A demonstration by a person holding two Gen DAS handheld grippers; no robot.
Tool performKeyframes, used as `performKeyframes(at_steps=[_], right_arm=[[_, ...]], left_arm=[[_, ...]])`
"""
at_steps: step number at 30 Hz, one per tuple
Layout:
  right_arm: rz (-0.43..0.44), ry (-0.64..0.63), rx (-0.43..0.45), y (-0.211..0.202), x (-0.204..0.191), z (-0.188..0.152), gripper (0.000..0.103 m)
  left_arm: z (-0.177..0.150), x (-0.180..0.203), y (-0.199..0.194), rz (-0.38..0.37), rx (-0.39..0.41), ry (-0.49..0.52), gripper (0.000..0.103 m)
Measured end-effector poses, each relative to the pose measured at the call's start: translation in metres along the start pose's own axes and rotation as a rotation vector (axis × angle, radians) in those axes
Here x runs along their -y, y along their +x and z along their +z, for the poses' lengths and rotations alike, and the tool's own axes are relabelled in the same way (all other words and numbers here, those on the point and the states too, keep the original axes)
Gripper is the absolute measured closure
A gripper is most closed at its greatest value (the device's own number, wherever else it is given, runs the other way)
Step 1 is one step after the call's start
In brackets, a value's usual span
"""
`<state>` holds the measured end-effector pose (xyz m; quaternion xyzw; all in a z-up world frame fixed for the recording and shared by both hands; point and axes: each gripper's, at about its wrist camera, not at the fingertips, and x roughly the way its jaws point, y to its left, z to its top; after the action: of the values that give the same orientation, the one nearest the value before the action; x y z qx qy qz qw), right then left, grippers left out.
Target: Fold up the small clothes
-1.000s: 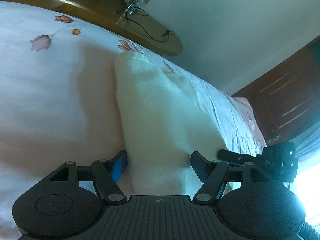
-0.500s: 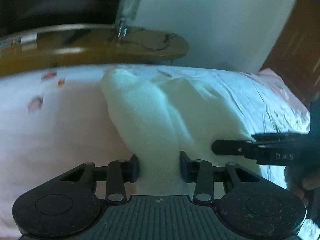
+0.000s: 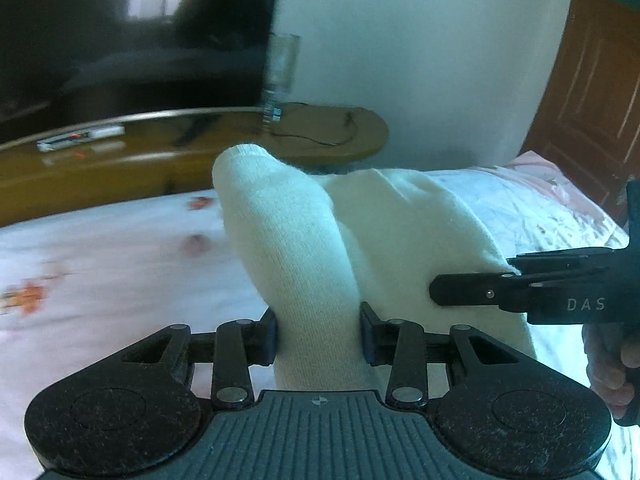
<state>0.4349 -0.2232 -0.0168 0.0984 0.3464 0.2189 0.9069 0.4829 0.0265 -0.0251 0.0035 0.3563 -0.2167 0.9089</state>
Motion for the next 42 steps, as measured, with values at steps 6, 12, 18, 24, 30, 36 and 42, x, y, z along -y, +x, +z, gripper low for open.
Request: performKeyframes(at_steps=[6,12,18,24,30,36,42], right_arm=[[0.073,-0.038,-0.01,0.036,-0.09,-0.015,0.071],[0.182,-0.057,-0.096,0.096,-0.146,-0.039,0.071],[0.231,0.211,-0.252,0.158,-0.113,-0.08,0.063],[0.271,0.285,-0.145,0.152,-0.092,-0.067,0.042],[0.298,0.261,-0.163,0.187,-0.095,-0.048,0.043],[0.29,-0.203,0.009,0.162,-0.13,-0.048,0.077],[0.103,-0.282,-0.044,0.17,-0.134,-0.052,0.066]], left_arm=[[-0.038,-0.066,-0.067,0.125,-0.01,-0.015,0.064],[-0.101,-0.14,-0.095,0.181,-0.05,-0.164,0.064],[-0.159,-0.193,-0.094,0.092,-0.061,-0.368,0.047],[-0.153,-0.219,-0.086,0.072,0.027,-0.39,0.042],[-0.15,-0.231,-0.051,0.014,0.043,-0.464,0.042],[-0.151,-0.228,-0.046,0.015,0.076,-0.391,0.042],[-0.15,-0.218,-0.07,0.146,0.078,-0.302,0.016]])
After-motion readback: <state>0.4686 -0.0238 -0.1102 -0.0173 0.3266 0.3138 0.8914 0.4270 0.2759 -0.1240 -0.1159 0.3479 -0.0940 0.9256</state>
